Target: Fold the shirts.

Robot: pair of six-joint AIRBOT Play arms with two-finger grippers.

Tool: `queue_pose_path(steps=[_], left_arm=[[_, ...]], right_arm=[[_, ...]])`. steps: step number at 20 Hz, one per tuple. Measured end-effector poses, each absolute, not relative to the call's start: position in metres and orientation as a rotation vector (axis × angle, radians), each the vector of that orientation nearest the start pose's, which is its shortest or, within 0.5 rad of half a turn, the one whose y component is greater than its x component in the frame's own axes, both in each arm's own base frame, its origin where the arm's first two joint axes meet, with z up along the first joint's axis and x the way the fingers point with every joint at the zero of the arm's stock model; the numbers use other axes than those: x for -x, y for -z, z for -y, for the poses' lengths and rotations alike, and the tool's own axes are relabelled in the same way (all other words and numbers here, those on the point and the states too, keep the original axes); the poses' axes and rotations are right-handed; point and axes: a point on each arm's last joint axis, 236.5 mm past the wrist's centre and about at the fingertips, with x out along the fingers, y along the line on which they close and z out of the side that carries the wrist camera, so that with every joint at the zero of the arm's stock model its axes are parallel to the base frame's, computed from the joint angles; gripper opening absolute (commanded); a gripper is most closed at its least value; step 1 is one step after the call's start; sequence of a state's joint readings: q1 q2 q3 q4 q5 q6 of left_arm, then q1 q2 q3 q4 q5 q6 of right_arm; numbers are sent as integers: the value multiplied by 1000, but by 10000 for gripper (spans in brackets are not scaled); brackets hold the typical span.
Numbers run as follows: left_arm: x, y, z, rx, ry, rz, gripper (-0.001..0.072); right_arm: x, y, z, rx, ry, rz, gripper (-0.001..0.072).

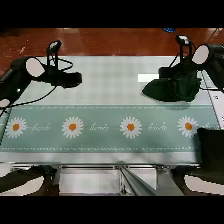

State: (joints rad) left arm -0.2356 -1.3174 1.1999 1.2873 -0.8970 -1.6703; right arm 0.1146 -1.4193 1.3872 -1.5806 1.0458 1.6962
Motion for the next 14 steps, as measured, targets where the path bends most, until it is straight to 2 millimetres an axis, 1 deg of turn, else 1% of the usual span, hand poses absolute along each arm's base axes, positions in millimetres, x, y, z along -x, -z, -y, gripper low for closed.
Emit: queue_pose_path(steps=[2,4,5,6,7,9,11,12,13,14], left_arm=[[-443,-43,150,235,255,-986,508],[-459,-46,142,224,233,-926,508],[-464,-46,138,221,224,-910,508],[-469,-45,134,220,214,-895,508],[-472,-45,132,219,208,-887,508],[-475,-44,128,216,199,-876,508],[-477,-44,126,214,195,-872,507],[-478,-44,125,215,194,-871,508],[-478,-44,125,214,193,-870,508],[-477,-44,125,213,192,-873,508]], right_arm=[[-482,-53,-18,42,80,-990,413],[-497,-61,24,76,219,-915,411],[-503,-60,43,64,273,-892,411],[-507,-54,59,36,313,-884,411],[-509,-44,73,2,343,-891,410],[-510,-12,92,-83,376,-939,410],[-507,26,100,-166,381,-1012,403],[-503,44,100,-200,375,-1055,367],[-500,59,97,-231,364,-1094,226],[-495,72,93,-248,346,-1137,47]])
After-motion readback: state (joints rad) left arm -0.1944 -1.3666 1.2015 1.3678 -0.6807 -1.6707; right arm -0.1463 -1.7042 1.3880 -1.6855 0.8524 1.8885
